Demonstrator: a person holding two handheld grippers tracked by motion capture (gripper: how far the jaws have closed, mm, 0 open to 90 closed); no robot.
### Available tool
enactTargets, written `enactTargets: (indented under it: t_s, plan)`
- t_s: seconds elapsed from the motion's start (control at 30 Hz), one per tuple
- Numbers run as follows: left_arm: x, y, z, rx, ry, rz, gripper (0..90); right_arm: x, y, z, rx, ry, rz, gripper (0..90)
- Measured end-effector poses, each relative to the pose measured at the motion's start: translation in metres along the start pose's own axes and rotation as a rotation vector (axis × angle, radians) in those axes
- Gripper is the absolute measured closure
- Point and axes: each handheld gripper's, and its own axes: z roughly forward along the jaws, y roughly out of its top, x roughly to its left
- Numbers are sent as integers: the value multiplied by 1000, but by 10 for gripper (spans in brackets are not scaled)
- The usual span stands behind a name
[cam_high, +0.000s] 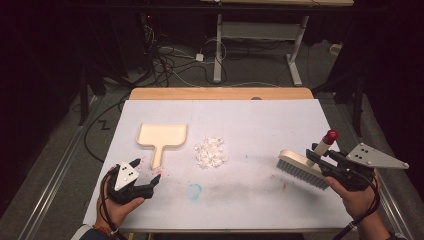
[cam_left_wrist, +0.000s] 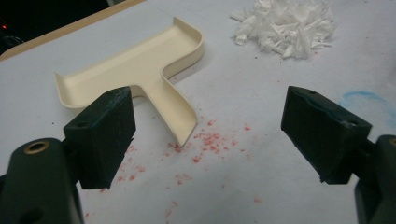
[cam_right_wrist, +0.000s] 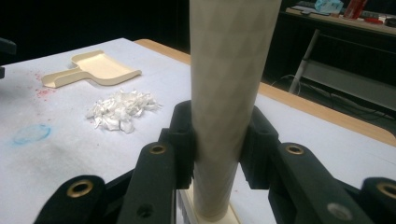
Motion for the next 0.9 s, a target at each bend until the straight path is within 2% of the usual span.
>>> enactTargets:
  t_s: [0.07, 0.3, 0.4, 0.47, 0.57, 0.67, 0.7, 0.83, 0.87, 0.9]
  plan:
    - [0, 0, 0, -1, -10, 0, 170, -1, -1, -1, -1, -3, 2, 704]
    - [0, -1, 4, 28, 2, -4, 174, -2, -1, 0, -2, -15, 5, 704]
    - [1, -3, 6, 60, 9, -11, 173, -1, 0, 1, -3, -17, 1, 704]
    - [2, -5, 9, 101, 17, -24, 172, -1, -1, 1, -1, -15, 2, 704]
    - [4, -6, 15, 155, 18, -67, 168, 1, 0, 2, 9, -14, 4, 704]
    - [6, -2, 22, 168, -3, -101, 170, 2, 0, 1, 0, -14, 2, 704]
    - [7, 0, 26, 167, -9, -113, 170, 2, -1, 0, -10, -27, 5, 704]
    - [14, 7, 51, 221, 4, -182, 177, 1, -1, 1, -10, -33, 11, 704]
    - [16, 9, 57, 233, 27, -206, 201, 0, -2, 2, -1, -36, 15, 704]
    - [21, 11, 66, 223, 13, -253, 209, 0, -2, 3, 0, -38, 17, 704]
